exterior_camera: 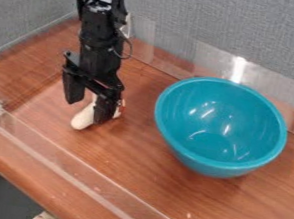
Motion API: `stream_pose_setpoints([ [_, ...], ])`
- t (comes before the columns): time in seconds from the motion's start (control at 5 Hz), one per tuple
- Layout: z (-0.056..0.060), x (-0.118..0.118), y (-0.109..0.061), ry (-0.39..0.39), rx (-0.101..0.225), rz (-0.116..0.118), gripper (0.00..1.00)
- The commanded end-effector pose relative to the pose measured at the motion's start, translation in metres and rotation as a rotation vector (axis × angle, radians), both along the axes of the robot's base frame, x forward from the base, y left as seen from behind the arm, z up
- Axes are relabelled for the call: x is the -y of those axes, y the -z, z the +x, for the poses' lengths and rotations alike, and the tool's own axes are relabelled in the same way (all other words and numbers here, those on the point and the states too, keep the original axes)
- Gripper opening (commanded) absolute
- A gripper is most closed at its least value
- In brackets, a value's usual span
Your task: Put the mushroom in the blue bowl
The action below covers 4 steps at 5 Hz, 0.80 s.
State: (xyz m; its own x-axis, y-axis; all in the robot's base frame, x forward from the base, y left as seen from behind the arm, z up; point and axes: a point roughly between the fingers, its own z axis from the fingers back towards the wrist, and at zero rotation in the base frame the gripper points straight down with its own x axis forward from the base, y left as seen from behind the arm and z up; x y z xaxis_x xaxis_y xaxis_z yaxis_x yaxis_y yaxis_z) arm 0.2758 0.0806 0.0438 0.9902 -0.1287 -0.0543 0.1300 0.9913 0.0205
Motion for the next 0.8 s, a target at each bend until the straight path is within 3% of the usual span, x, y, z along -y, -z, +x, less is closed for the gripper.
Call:
stream_pose_setpoints([
  [0.0, 0.0081, 0.001, -0.0089, 0.003, 0.039, 0.016, 1.0],
  [0.4, 0.0072, 0.0005, -0.0049, -0.009, 0.032, 0.017, 1.0],
  [0.6, 0.008, 0.0012, -0.0007, -0.005, 0.026, 0.02, 0.0],
])
